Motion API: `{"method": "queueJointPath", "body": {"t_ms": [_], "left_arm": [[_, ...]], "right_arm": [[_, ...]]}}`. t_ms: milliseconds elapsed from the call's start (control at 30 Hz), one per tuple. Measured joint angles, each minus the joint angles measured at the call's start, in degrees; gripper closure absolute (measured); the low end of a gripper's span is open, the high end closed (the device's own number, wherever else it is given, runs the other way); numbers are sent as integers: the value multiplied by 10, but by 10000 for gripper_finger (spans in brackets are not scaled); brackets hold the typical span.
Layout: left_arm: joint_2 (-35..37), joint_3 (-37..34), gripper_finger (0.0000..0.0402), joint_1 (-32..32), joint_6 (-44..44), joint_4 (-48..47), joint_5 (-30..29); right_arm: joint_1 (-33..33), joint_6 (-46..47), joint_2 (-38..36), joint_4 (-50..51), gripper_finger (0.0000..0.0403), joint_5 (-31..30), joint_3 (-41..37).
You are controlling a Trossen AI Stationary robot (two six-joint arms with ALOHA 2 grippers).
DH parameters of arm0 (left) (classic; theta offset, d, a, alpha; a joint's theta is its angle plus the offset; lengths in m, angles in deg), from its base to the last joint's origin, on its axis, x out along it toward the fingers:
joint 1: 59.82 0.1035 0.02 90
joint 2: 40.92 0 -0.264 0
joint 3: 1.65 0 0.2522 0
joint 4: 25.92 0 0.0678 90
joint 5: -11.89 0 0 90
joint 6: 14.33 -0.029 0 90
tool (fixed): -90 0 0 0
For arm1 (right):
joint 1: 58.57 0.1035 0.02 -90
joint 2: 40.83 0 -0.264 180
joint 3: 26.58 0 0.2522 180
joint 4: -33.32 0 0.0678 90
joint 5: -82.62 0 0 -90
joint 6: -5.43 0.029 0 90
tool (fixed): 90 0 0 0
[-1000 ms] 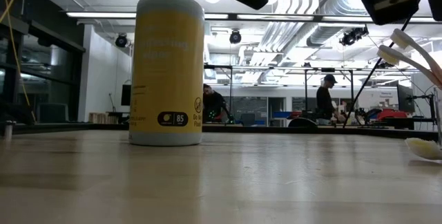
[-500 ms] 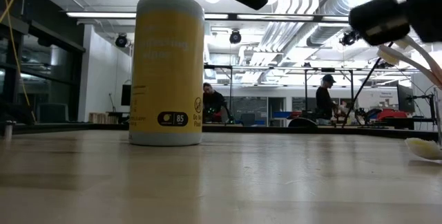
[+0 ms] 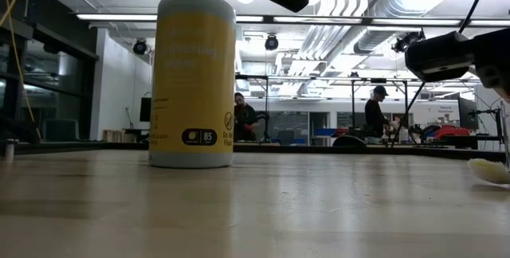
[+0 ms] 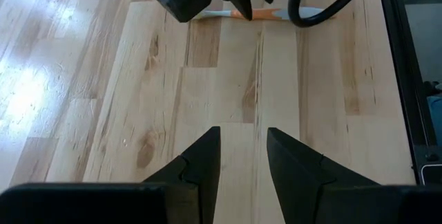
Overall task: Pick & Place toothbrushing station
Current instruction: Put the orange toothbrush in the top section of the transparent organizer
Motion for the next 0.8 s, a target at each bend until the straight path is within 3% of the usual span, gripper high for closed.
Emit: {"method": "queueJointPath", "body": {"t_ms": [800], "left_arm": [[0, 0, 290, 0, 3, 1, 0]], "right_arm": [[0, -37, 0, 17, 268, -3, 0]]}}
